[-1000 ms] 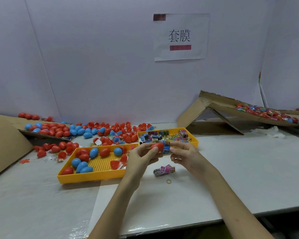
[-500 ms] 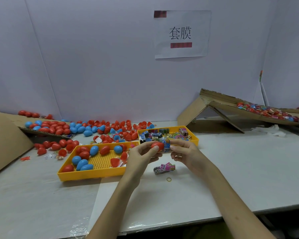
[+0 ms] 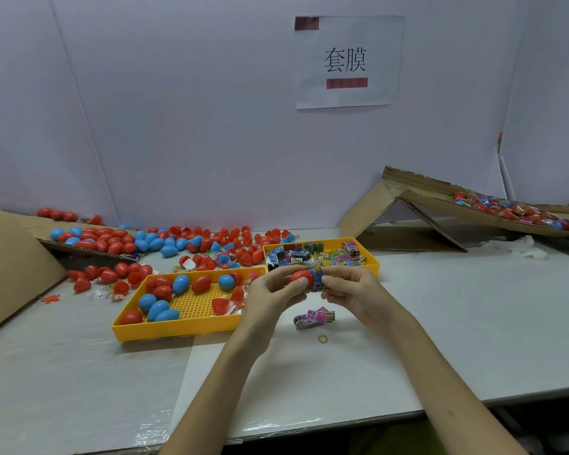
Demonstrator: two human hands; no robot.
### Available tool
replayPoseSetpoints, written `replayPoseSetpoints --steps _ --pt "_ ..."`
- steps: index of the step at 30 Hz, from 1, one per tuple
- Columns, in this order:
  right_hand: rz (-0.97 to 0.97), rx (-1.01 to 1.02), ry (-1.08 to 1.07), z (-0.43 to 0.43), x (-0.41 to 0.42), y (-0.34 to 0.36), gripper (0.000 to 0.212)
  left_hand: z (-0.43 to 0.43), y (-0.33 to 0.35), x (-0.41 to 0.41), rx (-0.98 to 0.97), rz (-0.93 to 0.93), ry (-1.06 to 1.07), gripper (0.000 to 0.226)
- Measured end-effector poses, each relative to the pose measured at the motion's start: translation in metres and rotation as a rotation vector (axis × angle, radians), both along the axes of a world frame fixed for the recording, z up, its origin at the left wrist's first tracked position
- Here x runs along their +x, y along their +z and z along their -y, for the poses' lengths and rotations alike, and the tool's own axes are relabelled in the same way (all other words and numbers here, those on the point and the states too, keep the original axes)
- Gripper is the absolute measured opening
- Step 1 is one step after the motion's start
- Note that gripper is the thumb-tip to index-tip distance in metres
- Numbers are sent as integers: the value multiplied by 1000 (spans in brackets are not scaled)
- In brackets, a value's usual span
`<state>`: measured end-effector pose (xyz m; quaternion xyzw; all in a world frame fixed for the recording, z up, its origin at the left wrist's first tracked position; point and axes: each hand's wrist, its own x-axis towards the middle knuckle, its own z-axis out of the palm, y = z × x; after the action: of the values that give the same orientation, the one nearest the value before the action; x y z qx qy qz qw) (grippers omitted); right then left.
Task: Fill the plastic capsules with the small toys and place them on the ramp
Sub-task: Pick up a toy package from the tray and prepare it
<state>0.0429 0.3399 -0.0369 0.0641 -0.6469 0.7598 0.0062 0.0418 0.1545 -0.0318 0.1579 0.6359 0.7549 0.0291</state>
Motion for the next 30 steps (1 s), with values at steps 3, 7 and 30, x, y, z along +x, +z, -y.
replayPoseSetpoints --steps 3,7,30 --pt "-33 -62 12 -3 2 3 28 1 3 1 89 65 -17 26" --pt "-86 -18 43 -3 4 5 37 4 4 0 205 153 -57 33" --pt "-133 -30 -15 0 4 3 23 1 -1 3 51 73 -30 13"
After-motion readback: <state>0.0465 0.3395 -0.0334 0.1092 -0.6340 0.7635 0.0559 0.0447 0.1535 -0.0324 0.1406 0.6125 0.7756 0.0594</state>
